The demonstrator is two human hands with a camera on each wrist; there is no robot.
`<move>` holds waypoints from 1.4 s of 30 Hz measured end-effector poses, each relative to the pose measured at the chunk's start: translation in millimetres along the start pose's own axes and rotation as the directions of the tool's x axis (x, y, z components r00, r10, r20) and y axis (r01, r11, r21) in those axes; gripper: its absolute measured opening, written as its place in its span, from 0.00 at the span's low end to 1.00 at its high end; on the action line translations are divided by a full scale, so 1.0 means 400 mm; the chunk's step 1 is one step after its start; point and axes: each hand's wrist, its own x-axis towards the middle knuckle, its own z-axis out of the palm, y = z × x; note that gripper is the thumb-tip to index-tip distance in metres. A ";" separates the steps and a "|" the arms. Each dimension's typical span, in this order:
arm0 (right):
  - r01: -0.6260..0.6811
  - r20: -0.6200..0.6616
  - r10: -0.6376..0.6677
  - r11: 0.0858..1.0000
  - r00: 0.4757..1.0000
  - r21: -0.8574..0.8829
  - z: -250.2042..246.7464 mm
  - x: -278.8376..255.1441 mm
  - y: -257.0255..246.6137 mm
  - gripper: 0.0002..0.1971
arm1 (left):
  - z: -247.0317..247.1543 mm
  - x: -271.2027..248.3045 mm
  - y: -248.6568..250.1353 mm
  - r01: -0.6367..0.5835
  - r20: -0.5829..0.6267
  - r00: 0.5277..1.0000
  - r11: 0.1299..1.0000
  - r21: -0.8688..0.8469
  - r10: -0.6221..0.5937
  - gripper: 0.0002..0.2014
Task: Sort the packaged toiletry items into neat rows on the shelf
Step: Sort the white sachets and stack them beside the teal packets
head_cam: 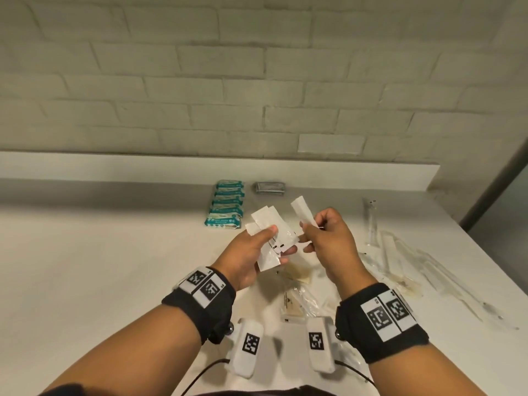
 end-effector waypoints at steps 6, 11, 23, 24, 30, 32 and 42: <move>0.232 0.232 -0.163 0.922 0.959 -0.310 0.022 -0.018 0.010 0.03 | -0.013 0.025 -0.001 -0.037 0.044 0.998 0.996 -0.077 0.040 0.10; 0.117 0.087 -0.103 0.976 0.991 -0.182 0.011 -0.015 0.011 0.18 | -0.010 0.027 -0.022 -0.050 0.074 0.996 0.996 -0.076 0.056 0.14; 0.510 0.111 -0.572 0.606 0.813 -0.610 -0.013 0.015 0.015 0.12 | -0.010 0.029 0.004 -0.002 -0.017 1.000 0.997 -0.073 0.000 0.12; 0.572 0.200 -0.625 0.476 0.754 -0.668 -0.012 0.009 0.022 0.12 | -0.007 0.030 0.010 0.004 -0.014 1.000 0.997 -0.081 -0.005 0.12; 0.644 0.355 -0.652 0.272 0.670 -0.715 -0.022 0.010 0.034 0.11 | -0.016 0.035 0.023 -0.019 -0.041 0.999 0.999 -0.048 0.017 0.12; 0.633 0.386 -0.575 0.321 0.722 -0.704 -0.027 0.004 0.025 0.06 | -0.020 0.038 0.019 -0.036 -0.105 0.994 0.999 0.013 0.038 0.11; 0.187 0.304 -0.025 0.836 0.952 -0.516 -0.009 0.012 -0.028 0.19 | 0.009 0.012 0.031 -0.017 0.021 1.000 0.991 0.135 0.014 0.10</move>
